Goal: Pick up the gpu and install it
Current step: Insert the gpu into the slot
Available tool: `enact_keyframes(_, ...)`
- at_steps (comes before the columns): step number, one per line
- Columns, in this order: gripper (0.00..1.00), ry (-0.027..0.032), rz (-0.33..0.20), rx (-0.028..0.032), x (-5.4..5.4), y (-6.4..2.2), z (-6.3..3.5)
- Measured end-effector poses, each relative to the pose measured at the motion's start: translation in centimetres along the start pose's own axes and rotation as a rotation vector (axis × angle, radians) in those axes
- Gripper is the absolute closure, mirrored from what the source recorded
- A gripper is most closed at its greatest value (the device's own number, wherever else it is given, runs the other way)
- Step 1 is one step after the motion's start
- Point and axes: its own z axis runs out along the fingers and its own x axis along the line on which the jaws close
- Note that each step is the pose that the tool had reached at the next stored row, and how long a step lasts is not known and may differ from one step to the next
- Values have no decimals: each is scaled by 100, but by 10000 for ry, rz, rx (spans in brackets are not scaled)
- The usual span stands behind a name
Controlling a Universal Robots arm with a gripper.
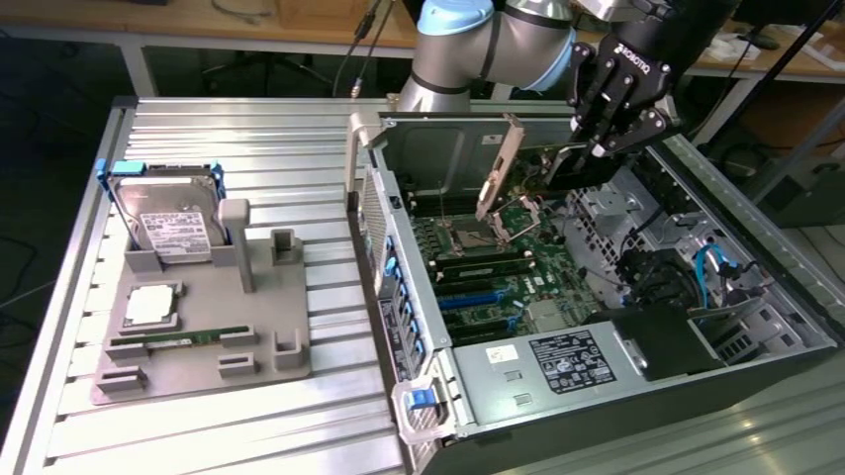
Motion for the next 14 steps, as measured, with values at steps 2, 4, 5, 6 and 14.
enact_keyframes(2,73,0,0,0,0,0,0)
enact_keyframes(4,73,0,0,0,0,0,0)
enact_keyframes(5,73,0,0,0,0,0,0)
enact_keyframes(6,73,0,0,0,0,0,0)
enact_keyframes(14,73,-28,660,17,-1,-1,14)
